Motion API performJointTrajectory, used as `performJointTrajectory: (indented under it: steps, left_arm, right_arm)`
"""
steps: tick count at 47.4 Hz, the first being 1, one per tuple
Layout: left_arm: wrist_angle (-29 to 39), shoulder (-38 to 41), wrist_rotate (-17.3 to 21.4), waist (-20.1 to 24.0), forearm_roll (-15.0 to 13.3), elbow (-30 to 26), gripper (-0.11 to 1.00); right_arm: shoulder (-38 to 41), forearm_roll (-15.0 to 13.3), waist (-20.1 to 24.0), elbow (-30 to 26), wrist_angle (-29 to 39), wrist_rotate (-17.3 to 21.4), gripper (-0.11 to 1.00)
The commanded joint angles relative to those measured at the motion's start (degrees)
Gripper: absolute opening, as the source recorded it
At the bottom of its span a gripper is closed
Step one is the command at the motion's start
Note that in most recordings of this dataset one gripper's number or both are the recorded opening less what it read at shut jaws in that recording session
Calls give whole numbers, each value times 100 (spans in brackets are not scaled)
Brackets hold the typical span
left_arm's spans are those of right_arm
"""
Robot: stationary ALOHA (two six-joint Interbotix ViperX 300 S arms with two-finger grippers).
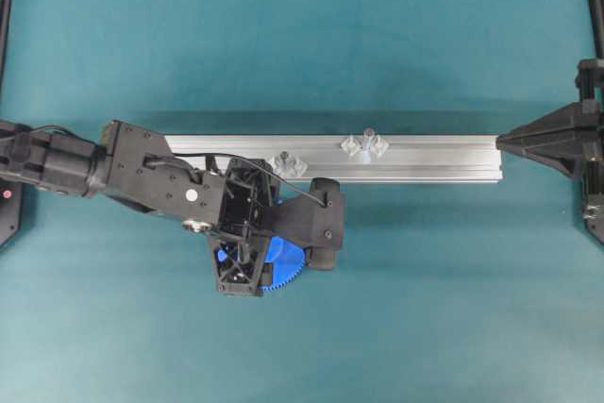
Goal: Find the location of the shaft and insert the large gear.
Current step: 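Close the left gripper on the gear hub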
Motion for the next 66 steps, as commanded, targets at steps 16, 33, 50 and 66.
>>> performJointTrajectory:
  steps: [16, 33, 50, 66]
  left_arm:
    - [-18, 9, -35, -26, 18, -105, 93]
    - [-141, 193, -35, -18, 18, -70, 93]
    - [-149, 202, -53, -26, 18, -35, 93]
    - [-114, 211, -53, -18, 18, -35, 92]
  right_arm:
    - [35, 0, -9, -53, -35, 53, 1]
    - [35, 0, -9, -53, -35, 53, 1]
    - [26, 0, 0, -53, -35, 53, 1]
    - [26, 0, 0, -44, -35, 53, 1]
